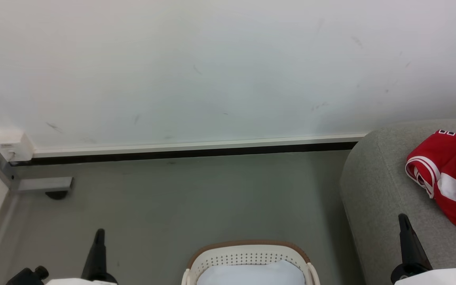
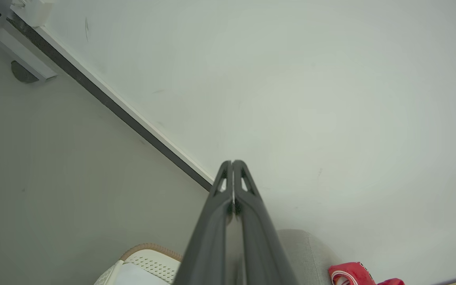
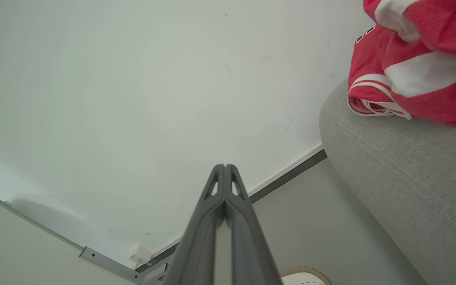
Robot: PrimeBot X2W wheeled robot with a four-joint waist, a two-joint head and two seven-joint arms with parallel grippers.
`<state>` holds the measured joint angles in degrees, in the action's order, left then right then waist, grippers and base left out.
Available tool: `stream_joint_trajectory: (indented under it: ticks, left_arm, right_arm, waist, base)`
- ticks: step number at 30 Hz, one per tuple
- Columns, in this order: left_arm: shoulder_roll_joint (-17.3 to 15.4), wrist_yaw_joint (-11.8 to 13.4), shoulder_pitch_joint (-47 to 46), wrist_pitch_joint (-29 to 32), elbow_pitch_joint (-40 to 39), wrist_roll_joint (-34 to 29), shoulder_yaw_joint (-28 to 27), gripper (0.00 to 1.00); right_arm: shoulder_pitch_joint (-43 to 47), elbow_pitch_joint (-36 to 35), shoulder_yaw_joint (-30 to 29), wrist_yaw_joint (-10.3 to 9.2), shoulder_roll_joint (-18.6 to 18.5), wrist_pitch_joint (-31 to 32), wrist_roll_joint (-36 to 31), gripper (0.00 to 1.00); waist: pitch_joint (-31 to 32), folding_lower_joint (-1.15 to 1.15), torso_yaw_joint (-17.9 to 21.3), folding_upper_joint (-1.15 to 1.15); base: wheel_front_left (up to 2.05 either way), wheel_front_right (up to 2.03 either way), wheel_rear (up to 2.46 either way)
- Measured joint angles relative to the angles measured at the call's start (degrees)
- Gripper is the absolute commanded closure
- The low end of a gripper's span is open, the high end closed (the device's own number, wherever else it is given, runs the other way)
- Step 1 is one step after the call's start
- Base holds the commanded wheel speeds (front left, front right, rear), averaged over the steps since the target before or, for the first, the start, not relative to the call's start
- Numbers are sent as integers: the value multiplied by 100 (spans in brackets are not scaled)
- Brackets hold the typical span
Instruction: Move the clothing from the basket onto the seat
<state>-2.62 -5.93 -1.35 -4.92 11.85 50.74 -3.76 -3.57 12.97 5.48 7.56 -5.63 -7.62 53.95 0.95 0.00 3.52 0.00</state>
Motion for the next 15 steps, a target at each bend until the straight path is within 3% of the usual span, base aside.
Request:
stream_joint_trajectory:
  ticks: [15]
  left_arm:
    - [0,52,-103,282,-49,960,-78,100]
  right_arm:
    - [-86,9,-46,0,-121,155,1098,100]
  waist:
    - [-15,0,-62,0]
  base:
    - [0,0,0]
